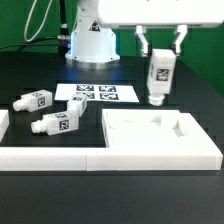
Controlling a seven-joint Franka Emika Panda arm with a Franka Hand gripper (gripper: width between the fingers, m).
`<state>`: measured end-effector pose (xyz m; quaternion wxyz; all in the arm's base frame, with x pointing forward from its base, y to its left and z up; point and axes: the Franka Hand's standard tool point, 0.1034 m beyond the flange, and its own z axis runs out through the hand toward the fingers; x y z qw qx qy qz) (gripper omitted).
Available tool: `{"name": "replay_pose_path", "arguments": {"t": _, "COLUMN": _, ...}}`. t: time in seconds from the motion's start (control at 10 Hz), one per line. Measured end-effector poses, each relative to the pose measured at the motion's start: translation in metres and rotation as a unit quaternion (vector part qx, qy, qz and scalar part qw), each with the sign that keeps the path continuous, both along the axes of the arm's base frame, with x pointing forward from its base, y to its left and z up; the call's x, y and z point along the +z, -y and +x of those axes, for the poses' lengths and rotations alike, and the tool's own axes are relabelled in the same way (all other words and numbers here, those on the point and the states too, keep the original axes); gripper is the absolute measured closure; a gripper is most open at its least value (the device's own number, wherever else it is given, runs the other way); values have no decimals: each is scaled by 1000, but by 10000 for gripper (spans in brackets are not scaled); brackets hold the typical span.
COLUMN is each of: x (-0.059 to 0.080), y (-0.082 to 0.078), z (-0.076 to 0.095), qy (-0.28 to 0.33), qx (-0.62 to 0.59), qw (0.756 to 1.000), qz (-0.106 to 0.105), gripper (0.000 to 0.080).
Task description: Assemble one leg
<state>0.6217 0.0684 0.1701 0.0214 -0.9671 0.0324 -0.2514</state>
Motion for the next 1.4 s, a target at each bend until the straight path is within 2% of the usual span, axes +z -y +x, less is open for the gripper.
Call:
{"name": "replay_pose_path", "arguments": {"t": 0.1, "x": -3, "y": -5, "z": -2, "qy": 49, "qx": -3, "qw": 999, "qz": 0, "gripper": 519}}
{"name": "replay_pose_path", "arguments": {"t": 0.2, "x": -8, "y": -2, "z": -6, "qy": 48, "qx": 3, "qw": 999, "qz": -7, "gripper": 519}}
{"name": "replay_pose_path", "arguments": {"t": 0.4, "x": -10, "y": -4, "z": -6, "qy": 45, "qx": 4, "qw": 999, "qz": -7, "gripper": 519}}
{"name": "replay_pose_path", "arguments": {"t": 0.5, "x": -20, "y": -10, "z": -9, "qy": 38, "qx": 9, "qw": 999, "qz": -9, "gripper": 519}}
{"name": "replay_pose_path", "arguments": {"t": 0.8, "x": -44, "y": -25, "z": 8, "qy": 30, "qx": 13, "qw": 999, "qz": -9, "gripper": 519}}
{"name": "replay_pose_path", "arguments": {"t": 1.4, "x": -59, "y": -42, "z": 1, "qy": 22, "qx": 27, "qw": 999, "qz": -9, "gripper": 519}}
